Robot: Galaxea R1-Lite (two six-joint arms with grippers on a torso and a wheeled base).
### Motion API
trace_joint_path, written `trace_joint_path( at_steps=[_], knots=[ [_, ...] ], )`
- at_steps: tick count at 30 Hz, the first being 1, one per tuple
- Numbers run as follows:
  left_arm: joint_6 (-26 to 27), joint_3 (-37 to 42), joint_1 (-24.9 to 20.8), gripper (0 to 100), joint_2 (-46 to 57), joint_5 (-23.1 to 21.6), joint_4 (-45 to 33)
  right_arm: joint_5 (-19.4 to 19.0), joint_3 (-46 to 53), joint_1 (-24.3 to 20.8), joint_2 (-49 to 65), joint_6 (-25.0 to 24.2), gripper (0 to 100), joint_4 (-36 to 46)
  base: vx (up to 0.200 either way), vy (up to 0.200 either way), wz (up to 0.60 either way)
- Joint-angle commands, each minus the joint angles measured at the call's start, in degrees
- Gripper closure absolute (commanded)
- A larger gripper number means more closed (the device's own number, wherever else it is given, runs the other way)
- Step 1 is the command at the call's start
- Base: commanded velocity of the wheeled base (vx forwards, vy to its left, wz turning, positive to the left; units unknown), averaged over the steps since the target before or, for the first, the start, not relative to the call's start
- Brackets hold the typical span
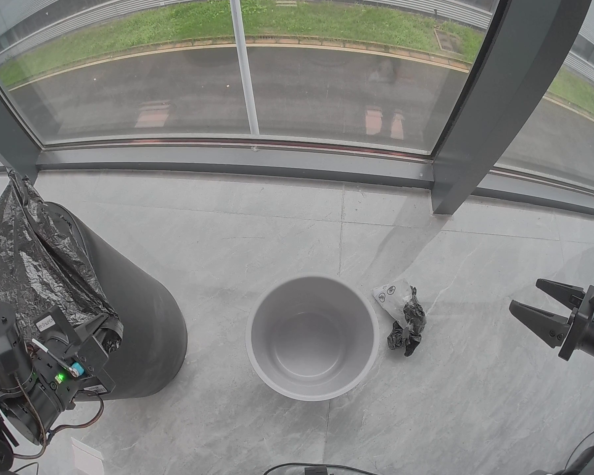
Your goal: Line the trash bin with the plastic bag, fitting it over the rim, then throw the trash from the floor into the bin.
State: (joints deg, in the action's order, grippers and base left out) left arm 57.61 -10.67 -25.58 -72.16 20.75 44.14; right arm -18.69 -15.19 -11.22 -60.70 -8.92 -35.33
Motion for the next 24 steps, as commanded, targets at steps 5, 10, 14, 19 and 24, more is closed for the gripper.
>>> trace_joint_path(
  at_steps=[5,10,14,19,24],
  knots=[
    [-19.1,-9.5,-0.4,100,2.4,-0.4,-0.4,0.1,0.0,-0.1,0.3,0.0,0,-0.1,0.0,0.0,0.0],
    [-38.9,-15.8,-1.1,100,-0.3,-2.6,-1.8,0.1,0.0,0.0,-0.1,0.0,0,-2.8,0.0,0.0,0.0],
    [-56.0,-21.9,-1.7,100,-1.9,-9.6,-2.2,0.2,-1.9,-0.3,-1.2,0.0,0,-6.2,0.0,0.0,0.0],
    [-74.5,-30.0,-5.6,100,-0.9,-11.3,-7.6,0.4,-4.1,-3.5,-3.7,-0.2,0,-6.5,0.0,0.0,0.0],
    [-91.8,-32.4,-8.0,100,-0.4,-16.6,-8.5,0.6,-4.5,-6.7,-4.4,-3.1,0,-6.6,0.0,0.0,0.0]
  ],
)
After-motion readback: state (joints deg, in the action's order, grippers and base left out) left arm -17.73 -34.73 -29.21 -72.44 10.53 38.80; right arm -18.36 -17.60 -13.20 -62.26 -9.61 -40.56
